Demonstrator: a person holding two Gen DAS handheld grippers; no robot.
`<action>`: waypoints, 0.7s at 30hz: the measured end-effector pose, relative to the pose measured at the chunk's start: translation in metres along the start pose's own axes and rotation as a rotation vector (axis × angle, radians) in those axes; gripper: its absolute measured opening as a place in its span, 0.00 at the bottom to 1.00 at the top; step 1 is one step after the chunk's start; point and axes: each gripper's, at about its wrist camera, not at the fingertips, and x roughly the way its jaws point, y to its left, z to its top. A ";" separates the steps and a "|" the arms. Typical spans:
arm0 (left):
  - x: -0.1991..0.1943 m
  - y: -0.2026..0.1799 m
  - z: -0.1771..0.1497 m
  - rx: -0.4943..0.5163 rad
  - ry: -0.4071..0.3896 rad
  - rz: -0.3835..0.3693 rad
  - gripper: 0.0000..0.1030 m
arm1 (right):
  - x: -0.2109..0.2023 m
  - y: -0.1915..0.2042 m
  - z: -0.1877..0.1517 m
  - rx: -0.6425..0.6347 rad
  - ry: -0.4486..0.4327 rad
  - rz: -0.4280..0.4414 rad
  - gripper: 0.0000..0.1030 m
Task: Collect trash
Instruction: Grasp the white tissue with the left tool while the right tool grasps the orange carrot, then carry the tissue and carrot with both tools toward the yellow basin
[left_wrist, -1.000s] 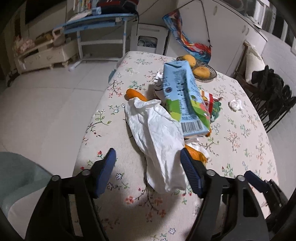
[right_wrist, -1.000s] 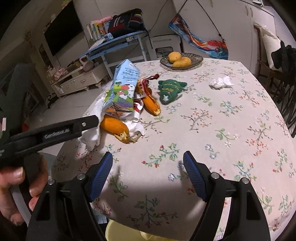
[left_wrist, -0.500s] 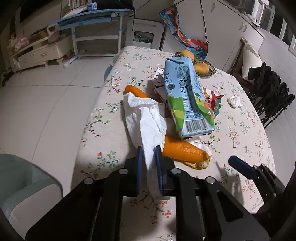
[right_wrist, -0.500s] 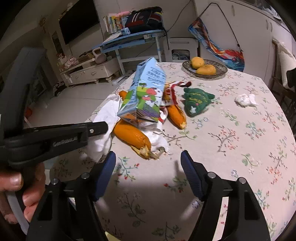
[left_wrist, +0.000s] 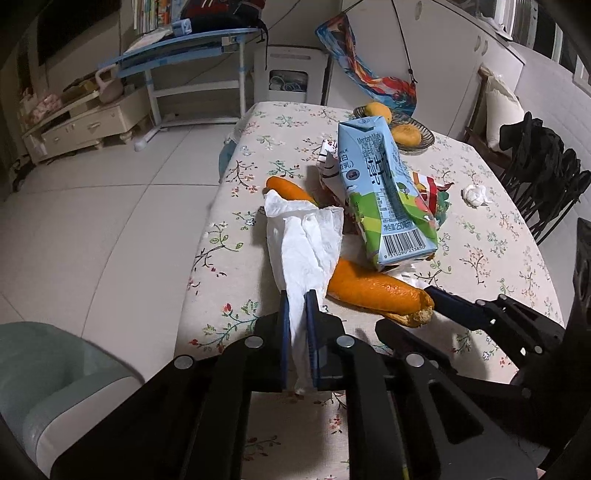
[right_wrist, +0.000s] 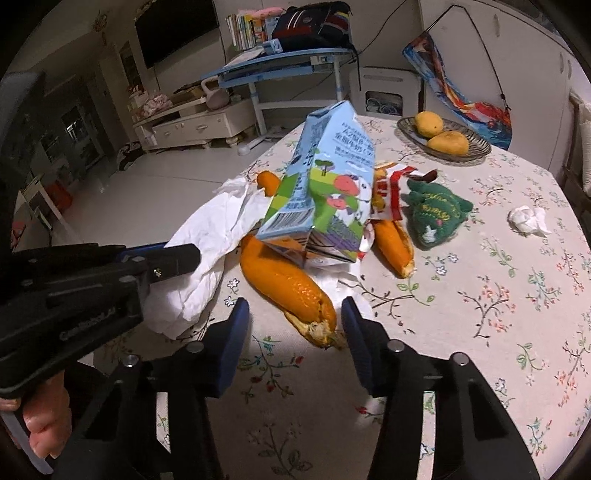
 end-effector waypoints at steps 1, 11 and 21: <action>0.000 0.000 0.000 0.002 -0.001 0.000 0.09 | 0.001 0.000 0.000 -0.004 0.006 0.003 0.41; -0.003 0.008 -0.002 -0.021 0.002 -0.010 0.09 | -0.004 -0.001 -0.007 -0.005 0.016 0.014 0.17; -0.023 0.016 -0.017 -0.041 -0.034 -0.048 0.07 | -0.039 -0.017 -0.022 0.083 -0.015 0.030 0.16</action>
